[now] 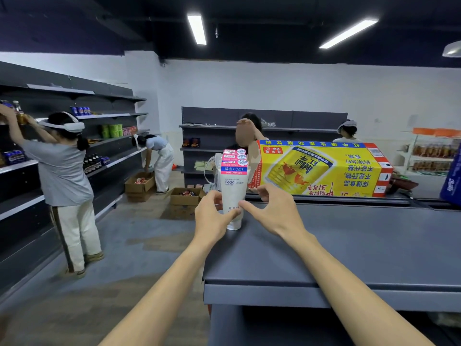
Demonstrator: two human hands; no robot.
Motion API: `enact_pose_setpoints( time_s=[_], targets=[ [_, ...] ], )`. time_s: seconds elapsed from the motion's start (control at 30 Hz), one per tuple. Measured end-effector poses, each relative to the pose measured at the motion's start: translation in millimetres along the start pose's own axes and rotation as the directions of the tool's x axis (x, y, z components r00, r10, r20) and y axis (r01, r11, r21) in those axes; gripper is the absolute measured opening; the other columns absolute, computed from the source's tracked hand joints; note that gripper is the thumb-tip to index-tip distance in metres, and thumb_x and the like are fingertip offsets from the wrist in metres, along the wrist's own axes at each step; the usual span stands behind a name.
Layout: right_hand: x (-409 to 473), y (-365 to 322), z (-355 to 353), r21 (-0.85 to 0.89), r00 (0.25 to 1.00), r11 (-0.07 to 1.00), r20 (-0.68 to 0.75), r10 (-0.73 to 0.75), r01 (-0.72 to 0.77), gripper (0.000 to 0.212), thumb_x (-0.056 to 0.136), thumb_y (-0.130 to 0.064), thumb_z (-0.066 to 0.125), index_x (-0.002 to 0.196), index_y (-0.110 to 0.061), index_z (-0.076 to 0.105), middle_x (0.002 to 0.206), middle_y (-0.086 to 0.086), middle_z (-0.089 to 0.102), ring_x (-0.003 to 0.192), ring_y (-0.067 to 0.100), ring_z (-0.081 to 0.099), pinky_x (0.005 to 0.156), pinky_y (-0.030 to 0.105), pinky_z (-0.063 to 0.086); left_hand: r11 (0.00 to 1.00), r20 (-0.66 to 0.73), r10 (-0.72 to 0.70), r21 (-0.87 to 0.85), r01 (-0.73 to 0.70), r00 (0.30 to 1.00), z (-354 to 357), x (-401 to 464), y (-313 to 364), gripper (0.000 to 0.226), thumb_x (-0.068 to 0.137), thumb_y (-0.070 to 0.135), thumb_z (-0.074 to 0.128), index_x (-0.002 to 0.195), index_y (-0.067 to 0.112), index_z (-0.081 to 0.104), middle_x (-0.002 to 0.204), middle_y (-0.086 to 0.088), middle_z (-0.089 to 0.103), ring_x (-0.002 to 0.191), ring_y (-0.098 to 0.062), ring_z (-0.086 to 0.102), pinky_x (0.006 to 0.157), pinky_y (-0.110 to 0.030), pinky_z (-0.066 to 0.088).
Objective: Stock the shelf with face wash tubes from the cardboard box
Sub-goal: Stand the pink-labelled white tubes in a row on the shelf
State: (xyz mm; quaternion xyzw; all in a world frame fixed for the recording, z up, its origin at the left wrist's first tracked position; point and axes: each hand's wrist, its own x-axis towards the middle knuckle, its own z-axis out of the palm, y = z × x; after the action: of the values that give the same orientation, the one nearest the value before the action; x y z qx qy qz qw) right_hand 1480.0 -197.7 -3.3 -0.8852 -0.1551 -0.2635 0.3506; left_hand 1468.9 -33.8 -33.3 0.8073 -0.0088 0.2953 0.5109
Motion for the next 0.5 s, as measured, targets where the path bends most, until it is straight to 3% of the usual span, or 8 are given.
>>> enact_pose_setpoints(
  time_s=[0.5],
  targets=[
    [0.5,-3.4,-1.9,0.019,1.000,1.000,0.012,0.011,-0.011,0.059,0.075,-0.058,0.075,0.117,-0.019,0.062,0.113,-0.005,0.067,0.104,0.010,0.060,0.089,0.028,0.051,0.999,0.023,-0.043,0.026,0.042,0.999,0.0,1.5,3.5,0.047,0.072,0.029,0.087,0.104,0.019,0.054,0.110,0.002,0.065,0.096,-0.010,0.061,0.078,-0.020,0.050]
  ],
)
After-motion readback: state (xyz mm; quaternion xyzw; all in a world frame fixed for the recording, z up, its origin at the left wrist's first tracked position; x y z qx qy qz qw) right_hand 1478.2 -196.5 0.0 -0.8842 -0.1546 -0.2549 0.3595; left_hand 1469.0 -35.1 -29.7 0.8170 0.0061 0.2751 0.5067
